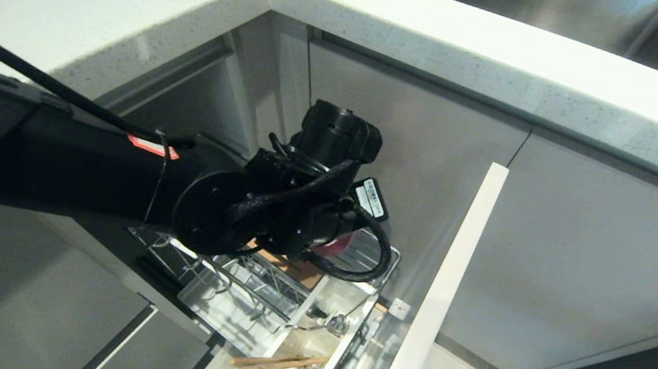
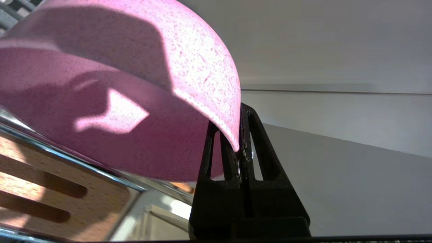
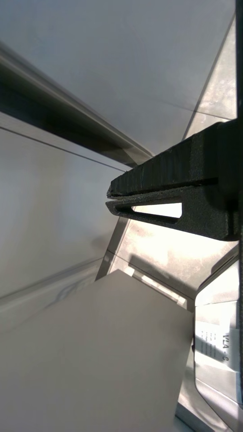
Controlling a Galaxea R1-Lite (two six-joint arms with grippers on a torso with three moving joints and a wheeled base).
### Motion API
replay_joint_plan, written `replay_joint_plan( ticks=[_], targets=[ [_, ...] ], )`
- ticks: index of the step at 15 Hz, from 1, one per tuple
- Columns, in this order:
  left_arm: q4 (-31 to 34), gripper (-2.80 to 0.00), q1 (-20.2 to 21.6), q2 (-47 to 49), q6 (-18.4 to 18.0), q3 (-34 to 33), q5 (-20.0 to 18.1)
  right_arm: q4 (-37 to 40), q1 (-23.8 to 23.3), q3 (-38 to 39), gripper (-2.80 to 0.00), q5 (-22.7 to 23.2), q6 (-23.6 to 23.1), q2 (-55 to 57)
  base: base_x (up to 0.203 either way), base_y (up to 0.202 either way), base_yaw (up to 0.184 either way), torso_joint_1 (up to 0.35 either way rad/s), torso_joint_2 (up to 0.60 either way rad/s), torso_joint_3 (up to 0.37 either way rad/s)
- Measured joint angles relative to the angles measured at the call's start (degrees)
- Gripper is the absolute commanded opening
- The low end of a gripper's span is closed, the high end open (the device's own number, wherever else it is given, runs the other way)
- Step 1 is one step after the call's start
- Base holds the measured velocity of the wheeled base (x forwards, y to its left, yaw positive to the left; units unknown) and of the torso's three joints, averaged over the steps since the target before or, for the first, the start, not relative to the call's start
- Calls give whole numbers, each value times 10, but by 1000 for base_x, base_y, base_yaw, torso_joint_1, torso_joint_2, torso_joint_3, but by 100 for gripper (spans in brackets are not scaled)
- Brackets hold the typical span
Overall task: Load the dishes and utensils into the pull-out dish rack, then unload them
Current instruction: Take the bowl out of the cupboard
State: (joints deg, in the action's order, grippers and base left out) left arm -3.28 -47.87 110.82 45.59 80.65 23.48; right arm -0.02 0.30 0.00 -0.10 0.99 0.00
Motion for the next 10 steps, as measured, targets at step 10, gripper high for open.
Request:
replay_joint_plan(
  ticks=[10],
  targets=[
    [6, -280, -24, -122, -17, -11, 16, 0, 0, 0, -280, 0, 0, 0, 0, 0, 0, 0, 0, 0]
  ],
)
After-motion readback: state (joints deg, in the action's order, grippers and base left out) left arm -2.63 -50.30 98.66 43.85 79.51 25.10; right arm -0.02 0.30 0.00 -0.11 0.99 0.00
